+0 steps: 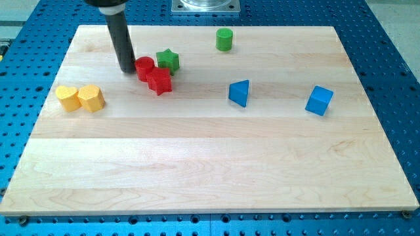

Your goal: Place the green star right to the red star

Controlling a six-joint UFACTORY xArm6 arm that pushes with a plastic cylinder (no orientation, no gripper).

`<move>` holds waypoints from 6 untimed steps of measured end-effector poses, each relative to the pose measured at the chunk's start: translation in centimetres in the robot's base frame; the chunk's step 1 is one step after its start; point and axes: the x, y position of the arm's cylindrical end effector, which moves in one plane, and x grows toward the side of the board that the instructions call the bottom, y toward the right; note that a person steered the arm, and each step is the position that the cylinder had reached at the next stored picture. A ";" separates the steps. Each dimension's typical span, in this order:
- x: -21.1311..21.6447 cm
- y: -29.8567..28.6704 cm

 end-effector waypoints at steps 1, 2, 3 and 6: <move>-3.6 2.9; -3.1 7.1; 3.1 7.3; 7.4 13.6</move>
